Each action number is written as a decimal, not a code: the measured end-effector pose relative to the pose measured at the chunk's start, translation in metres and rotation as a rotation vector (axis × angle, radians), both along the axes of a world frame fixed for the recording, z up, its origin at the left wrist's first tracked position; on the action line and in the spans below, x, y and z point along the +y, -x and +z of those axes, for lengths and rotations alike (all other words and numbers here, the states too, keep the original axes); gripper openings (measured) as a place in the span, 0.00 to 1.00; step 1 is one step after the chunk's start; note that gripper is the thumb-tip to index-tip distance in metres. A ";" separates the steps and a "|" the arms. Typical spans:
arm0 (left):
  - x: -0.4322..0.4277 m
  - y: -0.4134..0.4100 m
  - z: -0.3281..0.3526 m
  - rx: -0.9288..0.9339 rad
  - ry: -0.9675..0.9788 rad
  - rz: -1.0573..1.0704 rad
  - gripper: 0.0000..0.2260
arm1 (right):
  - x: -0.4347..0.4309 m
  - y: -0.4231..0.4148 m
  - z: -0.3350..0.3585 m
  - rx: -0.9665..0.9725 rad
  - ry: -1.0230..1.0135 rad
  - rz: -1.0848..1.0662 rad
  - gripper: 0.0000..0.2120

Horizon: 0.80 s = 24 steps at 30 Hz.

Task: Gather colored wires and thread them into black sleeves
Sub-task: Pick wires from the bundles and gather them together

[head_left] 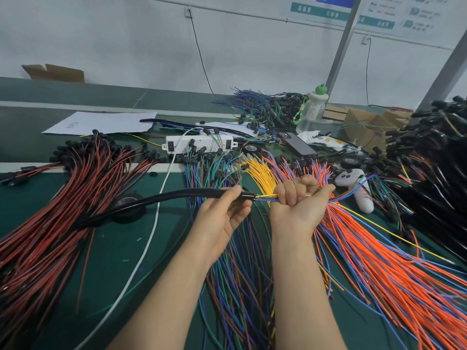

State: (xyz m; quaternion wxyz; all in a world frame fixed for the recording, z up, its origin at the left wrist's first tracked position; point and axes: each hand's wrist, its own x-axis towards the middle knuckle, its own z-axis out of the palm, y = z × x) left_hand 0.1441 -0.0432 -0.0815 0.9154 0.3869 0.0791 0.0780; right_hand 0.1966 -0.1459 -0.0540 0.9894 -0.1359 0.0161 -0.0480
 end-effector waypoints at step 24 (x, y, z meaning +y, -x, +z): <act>-0.004 0.000 -0.002 0.026 -0.034 -0.022 0.07 | -0.003 0.000 0.000 0.005 0.019 -0.044 0.28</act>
